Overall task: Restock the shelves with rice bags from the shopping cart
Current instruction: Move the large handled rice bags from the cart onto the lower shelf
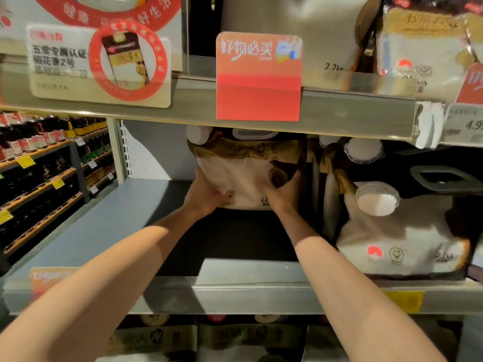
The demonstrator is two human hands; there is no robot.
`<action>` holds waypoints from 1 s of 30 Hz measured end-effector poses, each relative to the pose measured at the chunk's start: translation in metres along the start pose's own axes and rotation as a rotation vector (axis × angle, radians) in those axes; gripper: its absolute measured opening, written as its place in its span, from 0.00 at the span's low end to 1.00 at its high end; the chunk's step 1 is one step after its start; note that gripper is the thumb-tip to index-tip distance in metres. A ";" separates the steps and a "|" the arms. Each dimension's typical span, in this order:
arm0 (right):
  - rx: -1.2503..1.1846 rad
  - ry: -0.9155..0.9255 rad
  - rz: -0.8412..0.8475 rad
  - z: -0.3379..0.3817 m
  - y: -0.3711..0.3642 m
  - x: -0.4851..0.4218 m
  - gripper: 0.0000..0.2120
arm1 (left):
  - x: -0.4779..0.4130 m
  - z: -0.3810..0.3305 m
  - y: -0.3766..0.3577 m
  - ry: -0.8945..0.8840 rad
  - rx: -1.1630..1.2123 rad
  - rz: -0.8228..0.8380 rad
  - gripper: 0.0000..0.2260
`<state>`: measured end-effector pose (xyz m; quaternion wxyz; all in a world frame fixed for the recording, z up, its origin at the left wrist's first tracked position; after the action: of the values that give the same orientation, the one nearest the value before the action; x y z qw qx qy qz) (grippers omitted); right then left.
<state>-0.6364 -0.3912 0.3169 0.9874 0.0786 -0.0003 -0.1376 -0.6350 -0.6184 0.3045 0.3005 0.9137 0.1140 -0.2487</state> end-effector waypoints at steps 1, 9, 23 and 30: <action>0.047 -0.031 0.021 -0.007 -0.001 0.000 0.56 | 0.003 0.004 -0.002 0.009 -0.019 0.043 0.52; 0.272 0.030 0.019 -0.016 -0.001 -0.013 0.64 | 0.004 0.009 0.003 0.001 -0.217 0.002 0.47; 0.387 0.003 -0.118 -0.019 -0.020 -0.039 0.59 | -0.023 0.014 -0.017 0.046 -0.263 0.004 0.43; 1.042 0.421 -0.332 0.010 -0.021 -0.009 0.51 | -0.003 -0.033 -0.017 -0.327 -0.787 0.002 0.44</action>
<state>-0.6508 -0.4102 0.3234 0.7626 0.5782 0.1407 -0.2538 -0.6313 -0.5851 0.3209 0.6406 0.6781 0.1500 -0.3276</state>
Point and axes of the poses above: each hand's wrist, its own x-axis away from the middle knuckle, its own y-axis out of the back of the hand, z = x × y, the point moved 9 cm from there along -x, towards the middle knuckle, and after that the axes turned 11 degrees about -y, right-handed, at the moved point
